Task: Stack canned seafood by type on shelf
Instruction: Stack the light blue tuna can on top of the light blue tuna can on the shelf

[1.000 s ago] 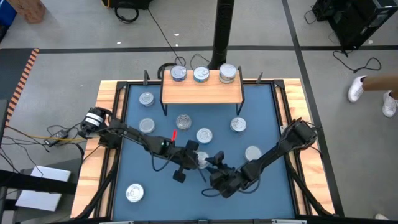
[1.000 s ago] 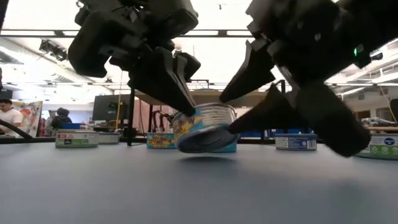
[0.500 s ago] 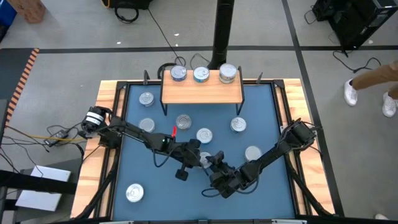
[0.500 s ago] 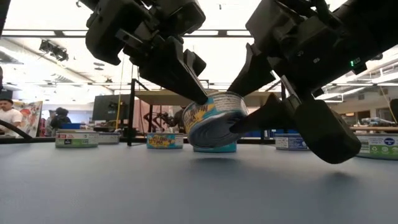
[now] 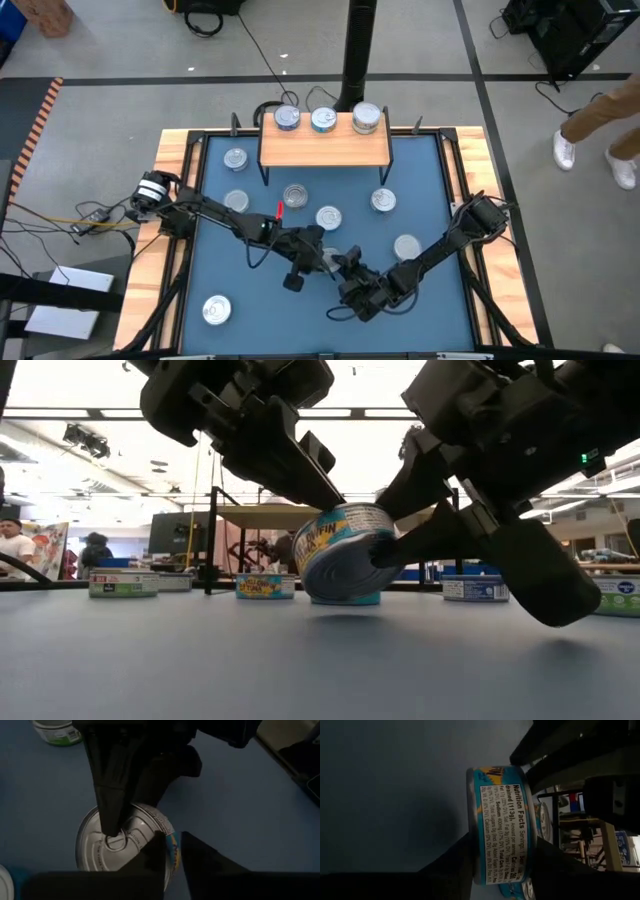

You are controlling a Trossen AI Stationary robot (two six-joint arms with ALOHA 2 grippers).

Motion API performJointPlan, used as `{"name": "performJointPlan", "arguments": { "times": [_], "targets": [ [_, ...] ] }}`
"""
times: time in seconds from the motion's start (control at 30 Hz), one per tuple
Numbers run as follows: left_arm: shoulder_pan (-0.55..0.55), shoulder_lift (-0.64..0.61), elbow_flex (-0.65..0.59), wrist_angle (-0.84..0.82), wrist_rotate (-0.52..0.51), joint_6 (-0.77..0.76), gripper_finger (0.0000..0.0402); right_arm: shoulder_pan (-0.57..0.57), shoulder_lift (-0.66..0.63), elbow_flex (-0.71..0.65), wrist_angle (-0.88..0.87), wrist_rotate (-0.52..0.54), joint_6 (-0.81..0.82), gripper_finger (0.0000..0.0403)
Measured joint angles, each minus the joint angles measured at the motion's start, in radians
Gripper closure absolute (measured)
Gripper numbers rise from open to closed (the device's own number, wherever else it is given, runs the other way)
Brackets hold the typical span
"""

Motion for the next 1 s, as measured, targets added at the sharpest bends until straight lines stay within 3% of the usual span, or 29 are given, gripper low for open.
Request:
{"name": "performJointPlan", "arguments": {
  "times": [0.23,0.4,0.63,1.0],
  "targets": [
    [-0.003,-0.013,-0.017,0.050,0.002,0.001,0.0245,0.005,0.000,0.000,-0.010,0.021,0.008,0.0258],
    [-0.004,-0.078,-0.098,0.182,-0.025,-0.010,0.0208,0.006,0.000,0.005,-0.022,0.035,0.009,0.0258],
    [-0.008,-0.187,-0.250,0.358,-0.128,-0.089,0.0202,0.006,-0.002,0.025,-0.031,0.100,-0.048,0.0258],
    [-0.018,-0.402,-0.554,0.716,-0.271,-0.232,0.0202,-0.042,-0.031,0.091,-0.022,0.260,-0.294,0.0258]
  ]
}}
